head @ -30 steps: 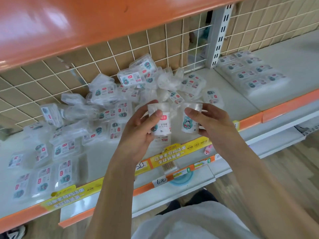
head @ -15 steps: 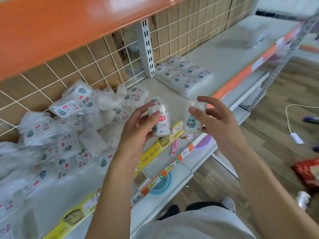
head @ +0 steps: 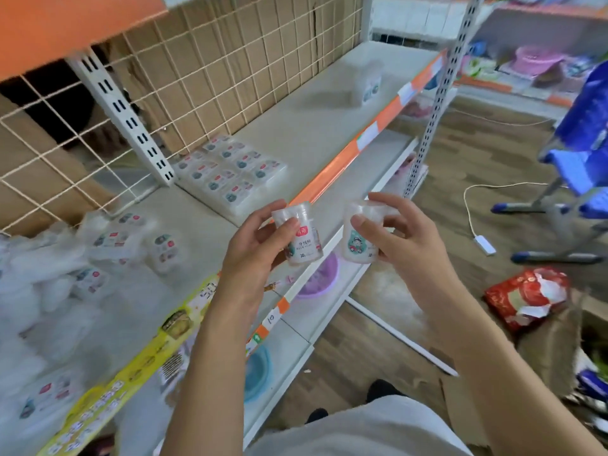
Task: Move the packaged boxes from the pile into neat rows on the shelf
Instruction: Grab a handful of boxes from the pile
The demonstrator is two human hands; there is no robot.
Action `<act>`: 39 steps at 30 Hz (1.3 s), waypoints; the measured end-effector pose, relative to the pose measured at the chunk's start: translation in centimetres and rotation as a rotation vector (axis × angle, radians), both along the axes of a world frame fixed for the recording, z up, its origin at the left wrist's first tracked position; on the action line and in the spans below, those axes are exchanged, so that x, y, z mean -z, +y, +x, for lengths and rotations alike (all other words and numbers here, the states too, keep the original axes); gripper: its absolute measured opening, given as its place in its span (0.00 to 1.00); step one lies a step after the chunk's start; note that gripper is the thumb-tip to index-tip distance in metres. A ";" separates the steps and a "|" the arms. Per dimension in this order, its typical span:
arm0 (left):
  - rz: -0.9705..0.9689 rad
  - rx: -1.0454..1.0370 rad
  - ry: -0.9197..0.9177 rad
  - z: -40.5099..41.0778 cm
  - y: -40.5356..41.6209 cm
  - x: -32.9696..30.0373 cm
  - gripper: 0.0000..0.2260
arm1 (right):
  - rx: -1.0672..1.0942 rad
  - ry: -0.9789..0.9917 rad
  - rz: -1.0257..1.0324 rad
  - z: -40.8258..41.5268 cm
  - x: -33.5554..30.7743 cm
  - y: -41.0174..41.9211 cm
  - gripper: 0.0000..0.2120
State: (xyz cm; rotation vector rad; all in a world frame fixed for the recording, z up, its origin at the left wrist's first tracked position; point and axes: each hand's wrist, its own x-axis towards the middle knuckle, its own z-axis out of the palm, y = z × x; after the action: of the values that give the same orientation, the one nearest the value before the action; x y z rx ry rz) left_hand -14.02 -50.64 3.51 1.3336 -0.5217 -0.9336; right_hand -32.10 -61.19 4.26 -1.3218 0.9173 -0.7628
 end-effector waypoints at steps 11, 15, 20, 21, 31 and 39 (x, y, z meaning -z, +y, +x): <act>0.018 0.034 -0.075 -6.3 -12.9 0.1 0.16 | 0.072 0.040 -0.024 -5.6 -0.1 -13.4 0.21; 0.024 0.029 -0.092 -5.6 -16.6 0.1 0.16 | 0.084 0.037 -0.013 -5.1 0.2 -16.8 0.22; 0.031 0.022 -0.135 -3.5 -22.5 0.8 0.17 | 0.071 0.052 -0.021 -3.5 1.0 -22.2 0.21; 0.036 0.019 -0.146 -3.0 -23.9 0.9 0.18 | 0.075 0.050 -0.018 -3.0 1.0 -23.5 0.21; 0.017 0.057 -0.259 2.0 -35.6 -0.7 0.22 | 0.126 0.044 -0.057 1.0 0.2 -34.2 0.20; 0.028 0.025 -0.391 3.6 -42.3 -1.0 0.24 | 0.057 0.030 -0.058 3.1 0.2 -42.3 0.22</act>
State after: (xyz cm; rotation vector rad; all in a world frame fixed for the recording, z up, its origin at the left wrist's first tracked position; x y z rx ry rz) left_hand -10.45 -92.96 4.56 1.5469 -0.8278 -0.7026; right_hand -29.02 -103.51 4.02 -1.3660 0.9657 -0.8209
